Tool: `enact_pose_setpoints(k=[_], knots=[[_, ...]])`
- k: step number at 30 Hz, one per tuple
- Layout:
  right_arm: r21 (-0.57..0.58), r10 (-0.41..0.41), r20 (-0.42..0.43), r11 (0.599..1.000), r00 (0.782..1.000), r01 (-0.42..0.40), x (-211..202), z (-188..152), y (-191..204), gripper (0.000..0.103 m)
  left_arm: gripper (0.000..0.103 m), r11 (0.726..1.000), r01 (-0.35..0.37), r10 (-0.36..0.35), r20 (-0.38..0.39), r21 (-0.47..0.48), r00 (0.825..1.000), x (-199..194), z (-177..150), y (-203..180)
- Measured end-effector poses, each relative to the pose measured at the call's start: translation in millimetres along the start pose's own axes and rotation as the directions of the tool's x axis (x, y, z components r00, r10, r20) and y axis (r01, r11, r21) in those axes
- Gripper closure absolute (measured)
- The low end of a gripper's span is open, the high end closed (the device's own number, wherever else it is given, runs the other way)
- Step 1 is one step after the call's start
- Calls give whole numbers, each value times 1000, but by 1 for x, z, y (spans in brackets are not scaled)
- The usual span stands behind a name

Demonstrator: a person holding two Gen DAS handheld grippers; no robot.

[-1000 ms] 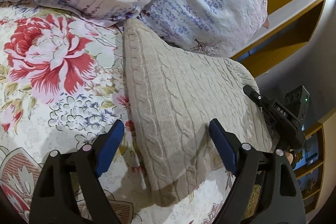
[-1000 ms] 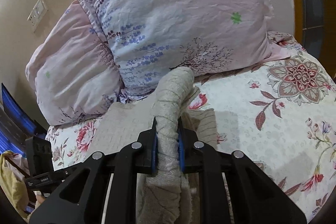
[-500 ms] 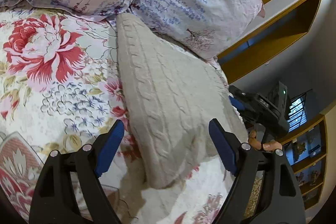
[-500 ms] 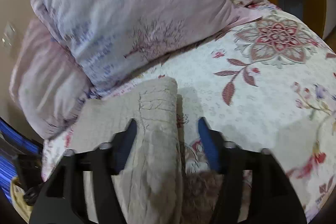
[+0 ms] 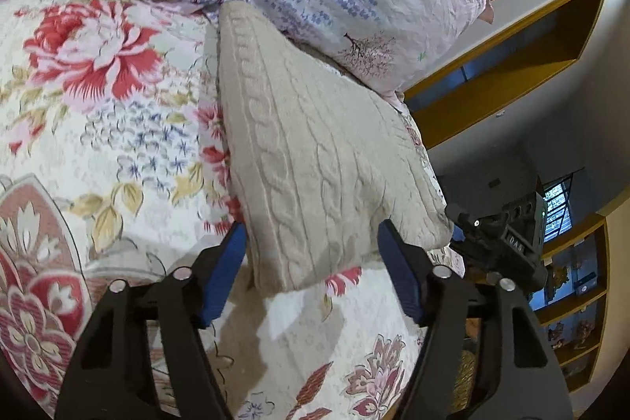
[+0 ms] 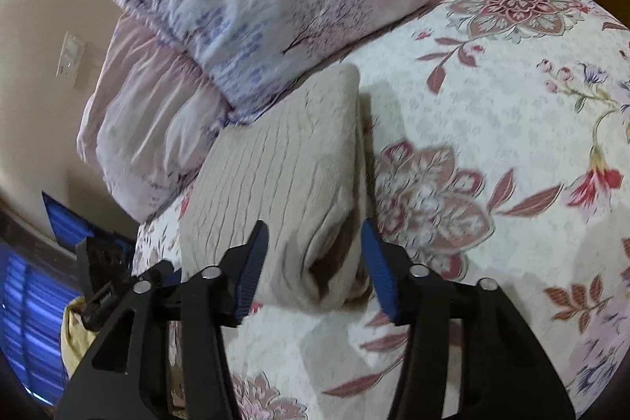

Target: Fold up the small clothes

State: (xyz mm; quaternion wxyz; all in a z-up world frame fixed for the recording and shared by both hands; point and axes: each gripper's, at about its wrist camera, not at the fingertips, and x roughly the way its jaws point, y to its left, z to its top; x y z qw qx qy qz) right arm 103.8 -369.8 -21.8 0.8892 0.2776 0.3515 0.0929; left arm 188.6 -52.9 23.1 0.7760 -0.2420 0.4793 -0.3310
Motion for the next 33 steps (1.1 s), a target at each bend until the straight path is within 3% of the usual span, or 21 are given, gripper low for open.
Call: enact_pose_setpoints(k=[1, 3, 4, 6, 8, 11, 15, 19, 22, 24, 25, 27, 30, 33], knots=[[-7, -5, -4, 1000, 1000, 5, 1, -1, 1, 63, 43, 1000, -1, 1, -6, -4, 1000, 1, -1, 1], [-30, -15, -22, 999, 1000, 14, 7, -5, 4, 86, 55, 1000, -9, 8, -23, -12, 1000, 3, -4, 3], [-41, -22, -25, 999, 999, 20, 9, -7, 5, 90, 59, 1000, -19, 18, -26, -15, 1000, 4, -5, 4], [-71, -37, 12, 997, 999, 38, 4, -7, 11, 92, 79, 999, -30, 29, -24, -17, 999, 4, -5, 6], [-108, -37, 77, 993, 996, 45, -9, -6, 19, 93, 86, 999, -19, 19, -18, -26, 1000, -1, -5, 9], [-143, -78, 137, 985, 988, 97, -21, -4, 24, 94, 89, 1000, -12, 12, -10, -16, 1000, -6, -8, 10], [-114, -209, 66, 970, 976, 216, 3, -10, -2, 94, 89, 999, -36, 36, -23, 4, 999, -3, -14, 10], [-19, -181, 11, 983, 983, 181, 20, -13, -30, 94, 89, 999, -44, 44, -33, 9, 998, 0, -14, 11], [-1, -148, -9, 989, 989, 148, 17, -9, -31, 91, 81, 999, -52, 53, -37, 14, 998, -1, -11, 10], [22, -115, -9, 993, 993, 115, 10, -4, -30, 69, 71, 997, -65, 66, -22, 32, 998, -5, -9, 6], [34, -96, 1, 995, 995, 96, 7, -3, -29, 63, 65, 997, -71, 71, -13, 42, 997, -6, -7, 5], [58, -46, 44, 997, 998, 43, -2, 9, -29, 46, 35, 993, -100, 99, 27, 65, 995, -11, 0, -1], [99, 1, 59, 995, 998, -7, 3, 28, -28, 46, 25, 985, -152, 147, 55, 82, 988, -10, 15, -7], [117, -6, 43, 993, 999, 1, 20, 45, -28, 46, 20, 965, -242, 237, 62, 105, 970, 1, 28, -10]])
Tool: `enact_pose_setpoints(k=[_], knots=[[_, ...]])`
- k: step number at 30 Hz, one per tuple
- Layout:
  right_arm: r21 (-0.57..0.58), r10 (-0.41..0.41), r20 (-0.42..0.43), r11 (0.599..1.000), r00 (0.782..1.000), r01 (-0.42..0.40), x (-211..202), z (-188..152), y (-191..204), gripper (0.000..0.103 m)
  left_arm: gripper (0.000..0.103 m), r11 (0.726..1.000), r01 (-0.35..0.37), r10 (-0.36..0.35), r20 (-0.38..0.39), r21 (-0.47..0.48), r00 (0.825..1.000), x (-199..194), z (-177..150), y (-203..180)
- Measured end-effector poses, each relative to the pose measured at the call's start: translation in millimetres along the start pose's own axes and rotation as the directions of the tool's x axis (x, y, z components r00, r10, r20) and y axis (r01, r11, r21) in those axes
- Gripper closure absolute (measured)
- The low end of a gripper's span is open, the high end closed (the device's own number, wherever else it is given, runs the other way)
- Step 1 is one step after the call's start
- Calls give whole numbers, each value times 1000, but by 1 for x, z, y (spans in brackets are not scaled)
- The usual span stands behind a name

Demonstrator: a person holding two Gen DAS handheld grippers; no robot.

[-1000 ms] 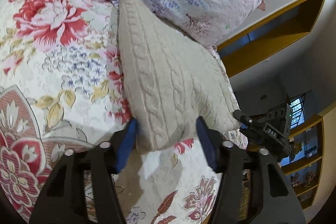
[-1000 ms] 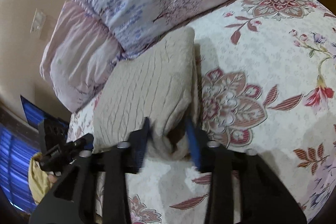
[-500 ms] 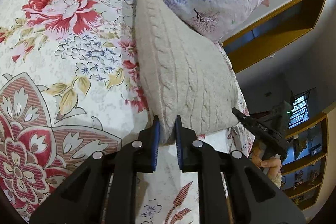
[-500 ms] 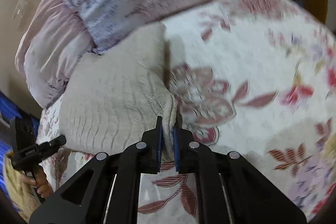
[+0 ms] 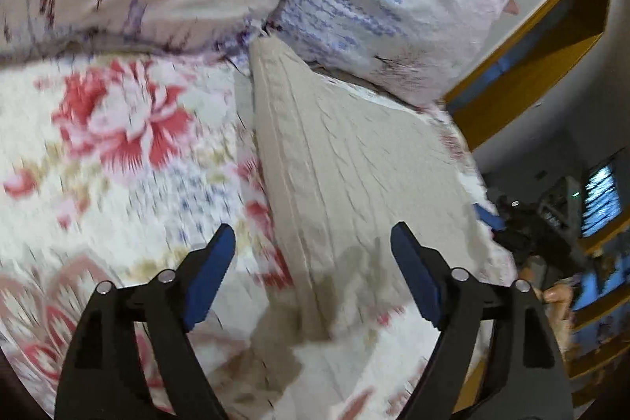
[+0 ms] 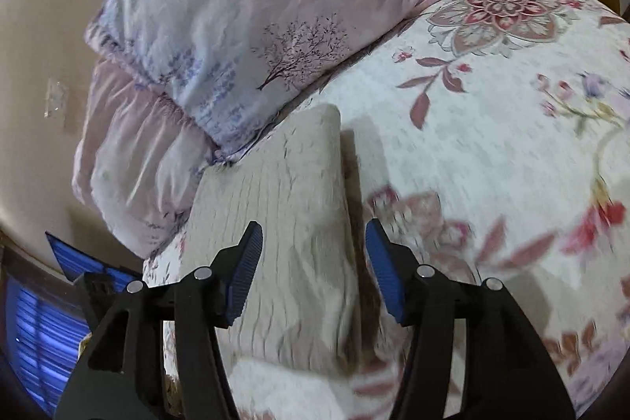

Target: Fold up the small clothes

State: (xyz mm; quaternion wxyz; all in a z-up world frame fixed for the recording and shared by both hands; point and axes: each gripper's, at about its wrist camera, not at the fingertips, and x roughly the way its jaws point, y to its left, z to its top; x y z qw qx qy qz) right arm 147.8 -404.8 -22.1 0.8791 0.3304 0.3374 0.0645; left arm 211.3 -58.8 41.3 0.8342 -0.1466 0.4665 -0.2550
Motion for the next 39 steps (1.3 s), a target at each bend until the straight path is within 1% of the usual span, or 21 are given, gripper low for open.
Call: enact_pose_setpoints(k=[2, 4, 5, 8, 9, 10, 11, 13, 14, 18, 22, 23, 26, 28, 30, 31, 33, 35, 37, 38, 39], knots=[[16, -9, -24, 1000, 1000, 9, 15, 8, -1, 47, 20, 998, -56, 56, -11, 9, 998, 10, 5, -3], [32, -13, -43, 999, 999, 15, 26, 11, -3, 48, 19, 997, -73, 73, -23, 7, 997, 19, 7, -3], [37, -18, -50, 999, 999, 20, 32, 13, -3, 52, 17, 997, -76, 76, -30, 4, 997, 24, 9, -4], [19, -13, -80, 1000, 997, 14, 48, 13, 0, 87, 15, 996, -87, 87, -30, 12, 996, 29, 11, -5], [-26, -27, -58, 999, 998, 26, 47, 12, 7, 92, 15, 996, -92, 92, -28, 16, 995, 30, 12, -6], [-64, -42, -28, 997, 999, 40, 44, 13, 13, 93, 15, 995, -95, 96, -29, 20, 995, 32, 14, -7], [-107, -64, 27, 992, 998, 67, 37, 12, 20, 93, 15, 995, -95, 96, -30, 21, 995, 34, 16, -9], [-128, -90, 84, 987, 992, 101, 30, 14, 24, 94, 15, 995, -93, 93, -33, 21, 995, 37, 17, -11], [-127, -126, 100, 982, 987, 139, 29, 14, 22, 94, 15, 996, -88, 89, -36, 21, 995, 38, 17, -11], [-121, -269, 24, 955, 963, 269, 58, 9, 8, 94, 13, 996, -86, 87, -42, 32, 995, 43, 13, -13], [-173, -316, 49, 931, 947, 320, 60, 8, 19, 92, 13, 993, -104, 106, -31, 49, 994, 45, 12, -16], [-181, -324, 55, 927, 945, 328, 58, 8, 21, 88, 13, 993, -110, 111, -29, 53, 993, 44, 11, -16], [-182, -309, 98, 929, 946, 322, 43, 8, 29, 76, 13, 991, -122, 124, -23, 62, 992, 44, 12, -18], [-198, -280, 149, 931, 948, 306, 31, 6, 39, 75, 12, 990, -127, 129, -23, 65, 991, 45, 12, -19], [-240, -247, 162, 929, 955, 281, 25, 1, 51, 71, 12, 989, -132, 133, -22, 67, 991, 46, 11, -20], [-254, -241, 160, 927, 957, 276, 25, 0, 56, 68, 12, 989, -134, 136, -21, 69, 991, 46, 11, -20], [-295, -233, 153, 917, 960, 270, 28, -4, 66, 58, 12, 987, -141, 142, -17, 75, 990, 46, 11, -21], [-329, -232, 143, 906, 962, 267, 34, -8, 73, 53, 11, 986, -146, 147, -15, 79, 989, 46, 9, -22], [-355, -267, 81, 893, 960, 278, 51, -14, 71, 53, 10, 986, -148, 150, -16, 82, 989, 47, 8, -22], [-359, -304, 30, 886, 952, 294, 63, -17, 65, 52, 10, 985, -148, 149, -16, 85, 989, 48, 8, -22], [-368, -310, 36, 880, 950, 300, 69, -21, 61, 52, 10, 985, -145, 147, -18, 88, 989, 49, 7, -22]])
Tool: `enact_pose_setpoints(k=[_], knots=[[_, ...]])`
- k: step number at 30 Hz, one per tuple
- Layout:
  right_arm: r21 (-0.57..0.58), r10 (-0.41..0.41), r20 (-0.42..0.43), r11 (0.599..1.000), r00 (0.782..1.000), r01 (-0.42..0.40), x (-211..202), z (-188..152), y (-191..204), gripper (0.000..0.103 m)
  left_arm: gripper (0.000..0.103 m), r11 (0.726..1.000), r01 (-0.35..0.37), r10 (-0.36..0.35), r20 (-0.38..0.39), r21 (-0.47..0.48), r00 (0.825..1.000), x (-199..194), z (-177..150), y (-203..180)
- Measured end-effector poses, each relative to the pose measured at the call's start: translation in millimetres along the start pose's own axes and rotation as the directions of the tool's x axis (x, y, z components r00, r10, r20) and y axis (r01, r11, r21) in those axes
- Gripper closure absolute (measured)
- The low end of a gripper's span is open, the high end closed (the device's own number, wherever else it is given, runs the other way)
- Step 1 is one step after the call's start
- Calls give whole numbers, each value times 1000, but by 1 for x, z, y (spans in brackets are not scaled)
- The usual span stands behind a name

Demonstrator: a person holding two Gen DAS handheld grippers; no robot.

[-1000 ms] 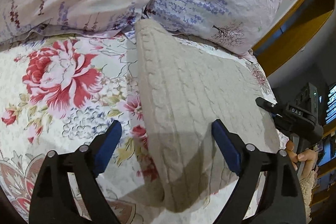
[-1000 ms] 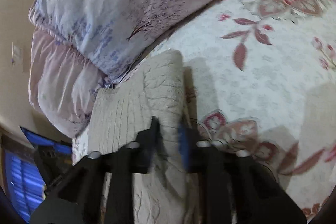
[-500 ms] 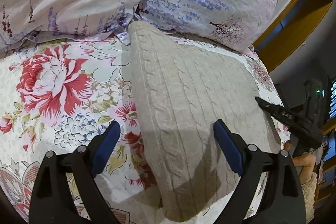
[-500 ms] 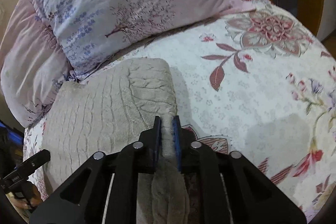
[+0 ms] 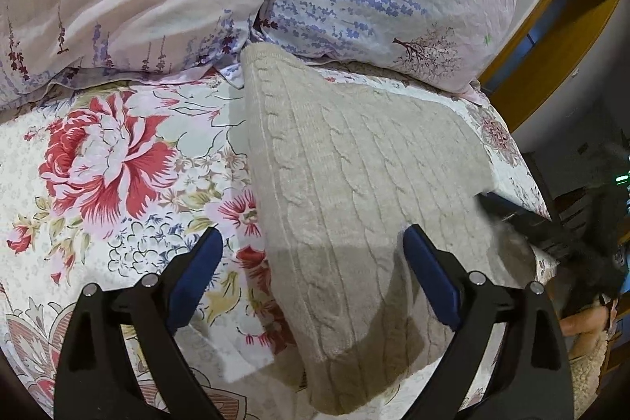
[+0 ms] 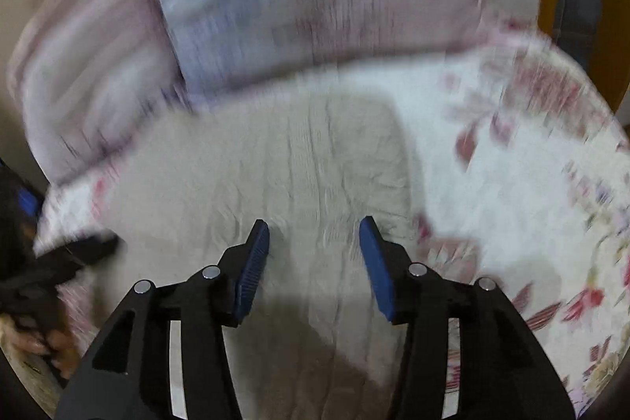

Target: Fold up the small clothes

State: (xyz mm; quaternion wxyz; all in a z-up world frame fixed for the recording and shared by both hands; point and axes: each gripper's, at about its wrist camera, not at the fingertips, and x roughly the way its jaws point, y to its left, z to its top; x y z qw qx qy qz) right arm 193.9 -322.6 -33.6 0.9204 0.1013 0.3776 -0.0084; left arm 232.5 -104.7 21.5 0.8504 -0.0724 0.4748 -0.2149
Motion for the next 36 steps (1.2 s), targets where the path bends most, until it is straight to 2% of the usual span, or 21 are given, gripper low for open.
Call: enact_pose_setpoints(k=[6, 17, 19, 21, 22, 24, 26, 31, 35, 36], knots=[[36, 45, 9, 998, 999, -45, -2, 0, -8, 52, 9, 1000, 2, -2, -3, 1, 1000, 3, -3, -1], [58, 70, 14, 996, 997, -71, -3, -3, -11, 51, 8, 1000, 9, -9, -8, -9, 1000, 4, -5, 0], [107, 109, 3, 988, 994, -109, -7, 1, -18, 50, 8, 999, 27, -28, -19, -24, 999, 4, -3, 3], [193, 186, 26, 963, 982, -187, -17, 7, -32, 39, 8, 997, 60, -62, -27, -54, 998, 4, -1, 9], [225, 207, 47, 951, 977, -212, -21, 9, -39, 37, 8, 994, 83, -85, -30, -78, 996, 3, 0, 13], [270, 203, 81, 938, 976, -217, -28, 13, -55, 36, 9, 981, 138, -143, -31, -139, 989, 4, 2, 22], [309, 188, 76, 929, 979, -203, -27, 16, -67, 35, 9, 961, 193, -203, -29, -198, 979, 6, 2, 29], [387, 244, 9, 894, 970, -228, -5, 14, -88, 35, 18, 905, 297, -315, -9, -303, 949, 12, 2, 42], [404, 306, -39, 876, 951, -265, 11, 13, -91, 36, 25, 853, 364, -390, 9, -375, 921, 20, 2, 49], [403, 326, -48, 871, 944, -280, 15, 12, -90, 38, 27, 847, 368, -394, 11, -384, 919, 22, 2, 50]])
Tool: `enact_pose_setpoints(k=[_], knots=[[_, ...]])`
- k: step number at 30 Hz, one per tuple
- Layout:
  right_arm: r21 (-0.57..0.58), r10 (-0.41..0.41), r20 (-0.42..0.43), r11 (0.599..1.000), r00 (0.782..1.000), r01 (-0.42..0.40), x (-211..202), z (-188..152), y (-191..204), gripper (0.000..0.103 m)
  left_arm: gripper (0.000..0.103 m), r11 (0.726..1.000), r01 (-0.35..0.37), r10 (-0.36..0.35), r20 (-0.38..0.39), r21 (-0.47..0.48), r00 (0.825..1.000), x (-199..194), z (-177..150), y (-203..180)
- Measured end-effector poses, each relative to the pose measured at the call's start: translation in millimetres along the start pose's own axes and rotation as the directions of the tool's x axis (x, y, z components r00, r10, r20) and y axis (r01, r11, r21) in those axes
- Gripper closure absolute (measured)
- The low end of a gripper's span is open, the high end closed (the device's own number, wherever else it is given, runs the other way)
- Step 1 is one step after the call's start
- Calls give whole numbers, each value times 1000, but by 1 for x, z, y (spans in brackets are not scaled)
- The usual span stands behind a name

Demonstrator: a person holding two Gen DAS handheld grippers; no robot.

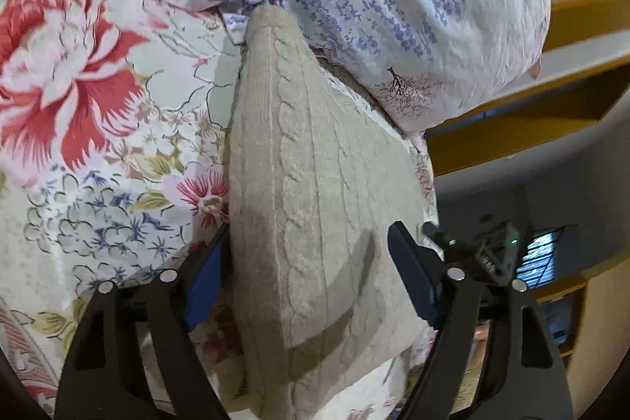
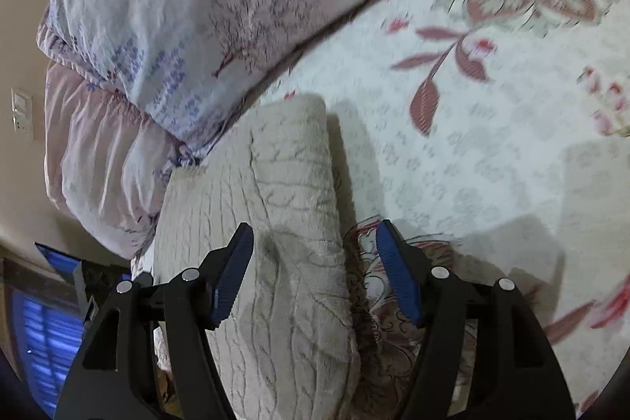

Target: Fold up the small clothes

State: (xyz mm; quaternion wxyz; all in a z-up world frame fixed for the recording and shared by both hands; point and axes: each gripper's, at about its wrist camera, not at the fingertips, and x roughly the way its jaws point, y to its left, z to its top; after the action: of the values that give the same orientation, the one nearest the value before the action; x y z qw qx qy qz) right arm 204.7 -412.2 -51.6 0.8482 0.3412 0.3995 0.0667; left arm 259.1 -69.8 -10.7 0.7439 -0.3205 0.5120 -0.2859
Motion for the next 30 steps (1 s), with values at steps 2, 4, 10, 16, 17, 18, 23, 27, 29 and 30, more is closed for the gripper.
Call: enact_pose_setpoints(k=[2, 4, 10, 16, 17, 18, 23, 27, 29, 30], knots=[[-10, 27, -17, 1000, 999, -27, 3, -1, 1, 47, 29, 1000, 0, 0, 6, -5, 1000, 0, 0, 1], [-7, 81, -63, 997, 995, -82, 11, -3, 3, 53, 30, 1000, 4, -4, 11, -6, 1000, 0, 0, 0], [-38, 130, -67, 990, 989, -133, 17, -10, 9, 69, 47, 1000, 8, -8, 12, -3, 1000, 4, 1, 0], [-53, 193, -33, 979, 981, -195, 7, -15, 24, 78, 68, 997, 61, -62, 26, 42, 998, -13, -1, -3], [-64, 207, -25, 976, 978, -208, 4, -15, 29, 79, 68, 996, 71, -73, 26, 61, 997, -19, -1, -6], [-85, 222, -19, 971, 975, -223, 2, -18, 38, 80, 68, 994, 71, -74, 30, 81, 997, -26, -2, -8], [-224, 229, -29, 947, 973, -230, 8, -39, 91, 83, 68, 989, 30, -42, 81, 143, 996, -78, -5, -9], [-362, 209, -29, 909, 977, -205, 24, -59, 138, 83, 68, 992, -23, 9, 114, 127, 993, -117, -8, 15], [-376, 120, -78, 916, 990, -141, 52, -66, 145, 83, 68, 993, -84, 72, 129, 86, 989, -124, -7, 35], [-361, 93, -102, 924, 990, -124, 62, -68, 143, 83, 67, 994, -94, 87, 120, 48, 989, -123, -5, 48]])
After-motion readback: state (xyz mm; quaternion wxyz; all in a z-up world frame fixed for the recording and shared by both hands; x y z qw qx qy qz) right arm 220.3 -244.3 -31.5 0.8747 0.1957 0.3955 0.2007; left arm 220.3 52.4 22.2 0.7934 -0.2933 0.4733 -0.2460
